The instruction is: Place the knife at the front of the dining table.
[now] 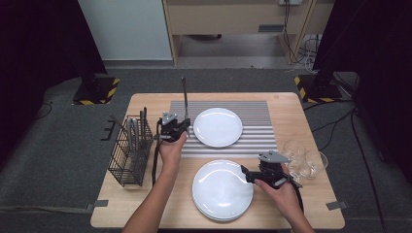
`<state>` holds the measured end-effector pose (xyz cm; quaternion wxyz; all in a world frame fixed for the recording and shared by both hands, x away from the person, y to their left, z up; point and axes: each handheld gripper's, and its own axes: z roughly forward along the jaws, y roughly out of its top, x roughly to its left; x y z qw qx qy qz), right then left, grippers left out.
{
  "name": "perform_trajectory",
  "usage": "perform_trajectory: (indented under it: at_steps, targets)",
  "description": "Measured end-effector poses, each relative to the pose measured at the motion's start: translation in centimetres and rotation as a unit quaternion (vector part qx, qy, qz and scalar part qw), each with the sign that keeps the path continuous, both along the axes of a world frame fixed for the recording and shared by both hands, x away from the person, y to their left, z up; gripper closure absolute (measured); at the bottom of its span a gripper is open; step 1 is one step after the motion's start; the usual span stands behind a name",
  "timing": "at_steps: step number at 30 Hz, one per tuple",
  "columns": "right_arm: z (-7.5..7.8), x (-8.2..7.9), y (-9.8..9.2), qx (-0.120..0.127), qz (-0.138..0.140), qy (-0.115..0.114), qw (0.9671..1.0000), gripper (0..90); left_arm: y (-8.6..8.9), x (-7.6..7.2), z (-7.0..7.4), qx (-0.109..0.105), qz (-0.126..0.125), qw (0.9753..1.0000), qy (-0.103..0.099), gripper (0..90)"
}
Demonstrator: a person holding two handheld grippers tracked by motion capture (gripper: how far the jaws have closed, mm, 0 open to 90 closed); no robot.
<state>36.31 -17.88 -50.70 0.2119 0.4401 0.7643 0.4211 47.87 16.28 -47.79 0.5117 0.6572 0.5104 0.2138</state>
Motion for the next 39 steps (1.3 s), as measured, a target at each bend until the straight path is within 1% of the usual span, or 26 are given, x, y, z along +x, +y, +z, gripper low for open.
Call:
perform_trajectory:
  at_steps: [6,11,13,15,21,28,39]
  targets:
    - [-0.1,-0.1,0.1,-0.002,0.006,0.002,1.0000,13.3,0.1,-0.1,-0.1,-0.001,0.002,1.0000,0.001,89.0]
    - [0.0,-0.1,0.0,0.000,0.003,0.003,1.0000,13.3,0.2,-0.1,-0.2,-0.002,0.004,1.0000,0.002,89.0]
    - [0.0,-0.1,0.0,0.001,0.001,0.003,1.0000,13.2,0.3,-0.1,-0.2,-0.001,0.003,1.0000,0.002,89.0]
    - [0.1,-0.1,-0.1,0.001,0.001,0.001,1.0000,13.3,0.4,-0.1,-0.2,0.006,0.004,1.0000,0.001,89.0]
    - [0.1,-0.2,-0.2,0.002,0.000,0.000,1.0000,13.2,0.6,0.0,-0.5,-0.003,0.008,0.9999,0.006,89.0]
    - [0.1,-0.2,-0.2,0.002,0.000,0.001,1.0000,13.3,0.9,0.2,-1.0,0.004,0.016,0.9998,0.013,89.0]
    - [0.1,-0.2,-0.3,0.001,0.001,0.000,1.0000,13.3,2.0,0.3,-2.1,0.018,0.034,0.9989,0.027,89.1]
